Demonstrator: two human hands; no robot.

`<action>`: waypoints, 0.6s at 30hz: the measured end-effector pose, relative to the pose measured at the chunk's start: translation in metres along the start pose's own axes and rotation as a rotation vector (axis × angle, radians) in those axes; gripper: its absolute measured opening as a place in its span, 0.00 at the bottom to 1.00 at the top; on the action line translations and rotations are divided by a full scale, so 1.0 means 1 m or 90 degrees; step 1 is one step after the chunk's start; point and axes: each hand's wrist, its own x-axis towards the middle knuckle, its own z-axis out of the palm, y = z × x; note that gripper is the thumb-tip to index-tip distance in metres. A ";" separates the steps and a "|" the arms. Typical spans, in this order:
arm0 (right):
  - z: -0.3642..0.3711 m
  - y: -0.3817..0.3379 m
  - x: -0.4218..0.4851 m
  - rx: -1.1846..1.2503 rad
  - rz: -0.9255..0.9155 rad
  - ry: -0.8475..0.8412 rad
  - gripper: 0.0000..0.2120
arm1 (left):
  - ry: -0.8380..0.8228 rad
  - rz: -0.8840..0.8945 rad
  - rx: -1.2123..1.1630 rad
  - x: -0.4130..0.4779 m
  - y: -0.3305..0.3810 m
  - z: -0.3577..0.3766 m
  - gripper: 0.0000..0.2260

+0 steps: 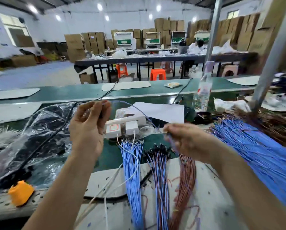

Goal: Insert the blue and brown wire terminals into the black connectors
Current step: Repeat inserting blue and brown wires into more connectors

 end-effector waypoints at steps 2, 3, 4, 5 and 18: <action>-0.001 0.038 0.010 -0.194 0.091 0.009 0.06 | 0.013 0.035 -0.022 0.008 0.012 0.008 0.16; -0.001 0.051 0.018 -0.254 0.094 0.037 0.08 | 0.007 0.059 -0.031 0.012 0.019 0.013 0.18; -0.002 0.059 0.027 -0.302 0.081 0.081 0.09 | -0.008 0.084 -0.033 0.015 0.026 0.019 0.19; -0.002 0.063 0.034 -0.346 0.062 0.128 0.10 | -0.030 0.108 -0.029 0.016 0.031 0.024 0.18; -0.018 0.083 0.027 -0.383 -0.229 0.372 0.17 | -0.222 -0.162 0.204 -0.049 -0.067 -0.023 0.05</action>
